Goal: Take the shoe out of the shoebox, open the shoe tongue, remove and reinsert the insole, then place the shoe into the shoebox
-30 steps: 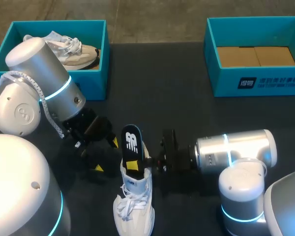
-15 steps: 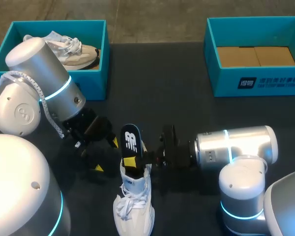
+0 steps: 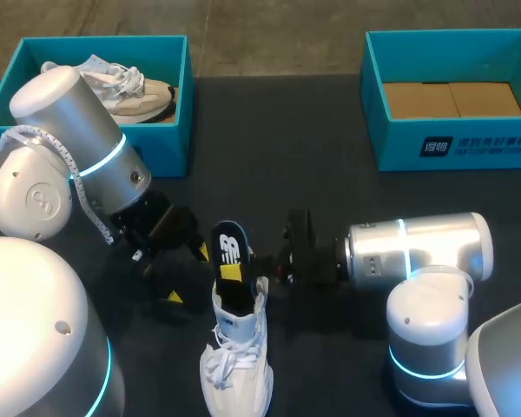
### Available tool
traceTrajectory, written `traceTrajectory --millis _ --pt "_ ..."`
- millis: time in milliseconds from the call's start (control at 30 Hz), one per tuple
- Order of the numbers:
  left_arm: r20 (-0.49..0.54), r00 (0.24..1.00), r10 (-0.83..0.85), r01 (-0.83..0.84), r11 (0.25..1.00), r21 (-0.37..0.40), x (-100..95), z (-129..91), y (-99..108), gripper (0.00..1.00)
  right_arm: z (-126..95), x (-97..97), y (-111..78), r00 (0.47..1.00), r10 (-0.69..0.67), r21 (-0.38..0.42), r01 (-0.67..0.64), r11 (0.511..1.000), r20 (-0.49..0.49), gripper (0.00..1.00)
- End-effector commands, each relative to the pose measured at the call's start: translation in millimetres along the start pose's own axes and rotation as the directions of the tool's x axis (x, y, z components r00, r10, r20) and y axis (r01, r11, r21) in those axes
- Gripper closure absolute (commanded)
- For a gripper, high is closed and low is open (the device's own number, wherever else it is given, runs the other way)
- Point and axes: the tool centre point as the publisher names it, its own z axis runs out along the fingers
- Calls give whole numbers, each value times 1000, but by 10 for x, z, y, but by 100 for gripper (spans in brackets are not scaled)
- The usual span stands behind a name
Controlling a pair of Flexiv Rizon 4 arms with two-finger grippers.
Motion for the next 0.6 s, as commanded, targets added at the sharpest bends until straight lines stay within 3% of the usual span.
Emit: traceTrajectory --millis 33,600 --pt "2 1000 1 -1 1000 -1 10 -5 0 0 33 -8 -12 1000 3 -4 -3 1000 2 100" --pt "2 1000 1 -1 1000 -1 10 -5 0 0 55 -34 -314 994 106 33 -106 994 2 100"
